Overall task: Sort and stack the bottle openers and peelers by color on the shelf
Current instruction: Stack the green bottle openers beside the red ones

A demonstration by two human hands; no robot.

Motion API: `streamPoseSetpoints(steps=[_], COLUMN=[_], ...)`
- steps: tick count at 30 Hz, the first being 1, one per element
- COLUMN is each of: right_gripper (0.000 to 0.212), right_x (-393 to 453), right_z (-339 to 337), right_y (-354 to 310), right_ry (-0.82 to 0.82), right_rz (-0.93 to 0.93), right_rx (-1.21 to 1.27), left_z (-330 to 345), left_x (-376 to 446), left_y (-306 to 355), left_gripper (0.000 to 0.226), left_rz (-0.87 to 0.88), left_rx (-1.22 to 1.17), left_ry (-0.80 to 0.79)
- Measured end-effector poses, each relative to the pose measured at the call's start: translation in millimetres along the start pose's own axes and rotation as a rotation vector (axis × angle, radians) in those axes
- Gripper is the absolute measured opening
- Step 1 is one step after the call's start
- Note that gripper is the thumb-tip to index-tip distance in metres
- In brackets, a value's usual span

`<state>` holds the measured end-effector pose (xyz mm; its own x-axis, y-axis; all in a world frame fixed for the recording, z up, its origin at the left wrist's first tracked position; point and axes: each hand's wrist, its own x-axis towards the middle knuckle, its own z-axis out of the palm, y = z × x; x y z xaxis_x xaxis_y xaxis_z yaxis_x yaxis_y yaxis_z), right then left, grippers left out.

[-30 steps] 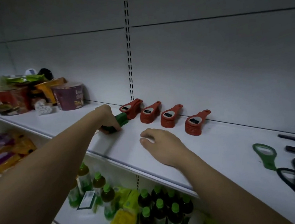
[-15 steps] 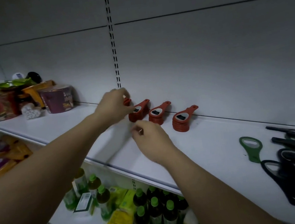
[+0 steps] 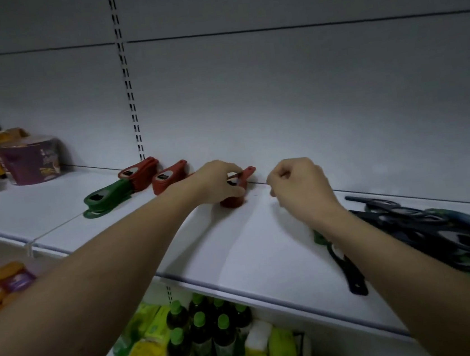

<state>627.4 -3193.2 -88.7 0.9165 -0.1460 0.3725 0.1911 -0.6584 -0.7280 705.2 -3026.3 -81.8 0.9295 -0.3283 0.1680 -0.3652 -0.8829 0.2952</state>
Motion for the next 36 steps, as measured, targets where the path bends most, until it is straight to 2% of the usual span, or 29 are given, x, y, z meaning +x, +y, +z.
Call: streamPoseSetpoints(steps=[3, 5, 7, 11, 13, 18, 20, 21, 24, 27, 31, 34, 36], right_gripper=[0.018, 0.018, 0.017, 0.009, 0.023, 0.06, 0.062, 0.061, 0.048, 0.038, 0.043, 0.045, 0.049], right_x=[7, 8, 6, -2, -3, -5, -1, 3, 18, 32, 28, 19, 20], right_z=[-34, -59, -84, -129, -145, -180, -189, -191, -193, -179, -155, -171, -194], right_y=[22, 34, 45, 59, 64, 80, 93, 99, 113, 122, 134, 131, 131], right_ry=[0.013, -0.037, -0.137, -0.366, -0.491, -0.727, -0.785, -0.784, -0.715, -0.665, -0.584, -0.512, -0.469], right_rz=[0.034, 0.042, 0.018, -0.046, -0.025, 0.079, 0.112, 0.119, 0.098, 0.027, -0.107, -0.097, -0.065], right_rx=[-0.06, -0.109, -0.163, -0.34, -0.467, -0.718, -0.716, -0.685, -0.56, -0.47, -0.341, -0.206, -0.253], left_z=[-2, -4, -2, 19, 33, 65, 66, 63, 43, 37, 40, 40, 38], left_x=[-1, -5, -10, -9, 4, 40, 41, 38, 24, 15, 19, 20, 20], left_y=[8, 20, 40, 93, 116, 143, 141, 138, 123, 115, 116, 111, 104], left_gripper=[0.057, 0.051, 0.037, 0.022, 0.017, 0.012, 0.009, 0.012, 0.036, 0.061, 0.067, 0.061, 0.056], left_rz=[-0.027, 0.022, 0.125, 0.256, 0.301, 0.28, 0.314, 0.322, 0.227, 0.168, 0.133, 0.12, 0.104], left_rx=[0.087, 0.091, -0.028, -0.23, -0.295, -0.656, -0.508, -0.422, -0.382, -0.272, -0.241, -0.264, -0.359], left_ry=[0.035, 0.169, 0.283, 0.108, 0.068, 0.131, 0.023, -0.084, -0.442, -0.628, -0.62, -0.584, -0.515])
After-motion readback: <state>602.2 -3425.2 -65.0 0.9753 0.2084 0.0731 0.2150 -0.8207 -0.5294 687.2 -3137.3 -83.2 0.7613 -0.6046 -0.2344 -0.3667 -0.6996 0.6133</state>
